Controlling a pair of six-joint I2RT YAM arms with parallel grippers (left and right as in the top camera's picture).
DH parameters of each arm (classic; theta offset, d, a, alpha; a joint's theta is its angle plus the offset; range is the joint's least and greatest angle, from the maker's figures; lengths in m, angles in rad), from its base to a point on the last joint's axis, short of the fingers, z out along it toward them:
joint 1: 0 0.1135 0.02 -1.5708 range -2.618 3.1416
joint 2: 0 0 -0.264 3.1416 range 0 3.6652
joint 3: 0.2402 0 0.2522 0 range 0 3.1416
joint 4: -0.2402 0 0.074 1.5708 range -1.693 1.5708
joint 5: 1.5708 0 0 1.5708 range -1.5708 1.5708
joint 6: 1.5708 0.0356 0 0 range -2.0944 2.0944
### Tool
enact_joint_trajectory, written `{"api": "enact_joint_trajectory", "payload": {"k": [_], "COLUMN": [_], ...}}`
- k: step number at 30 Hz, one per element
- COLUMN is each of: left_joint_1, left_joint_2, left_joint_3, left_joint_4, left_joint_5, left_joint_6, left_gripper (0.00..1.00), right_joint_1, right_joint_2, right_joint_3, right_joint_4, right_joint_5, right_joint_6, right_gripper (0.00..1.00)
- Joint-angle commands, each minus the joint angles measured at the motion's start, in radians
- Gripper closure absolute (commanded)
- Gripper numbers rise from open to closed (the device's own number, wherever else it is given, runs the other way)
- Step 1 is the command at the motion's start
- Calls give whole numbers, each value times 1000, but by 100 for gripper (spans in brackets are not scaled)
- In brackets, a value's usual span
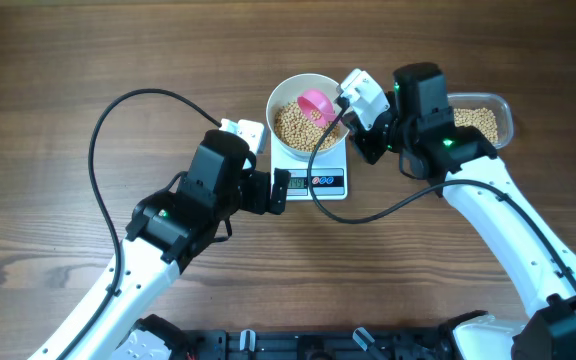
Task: Scoop item into bowl and weigh 150g on scale
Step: 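Keep the pink scoop tilted over the bowl, shaking out a few soybeans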
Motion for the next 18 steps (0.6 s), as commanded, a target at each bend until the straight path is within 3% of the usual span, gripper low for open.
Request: {"api": "enact_joint_trajectory", "payload": {"k": [1,15,18], "left_joint_1": [-5,-5,-5], "left_joint_2": [6,6,6], "left_joint_3": [15,15,15], "left_joint_4": [3,3,3], "left_joint_5": [9,9,9], "left_joint_6": [2,1,1], "left_gripper": [0,0,0], "right_joint_1": [29,39,39], "right_joint_2": [12,12,12], "right_joint_3": [11,10,10], "right_joint_4": [23,17,17], "right_joint_5": [44,27,-9], "right_joint_6": [-23,4,88], "right_gripper": [96,96,96]}}
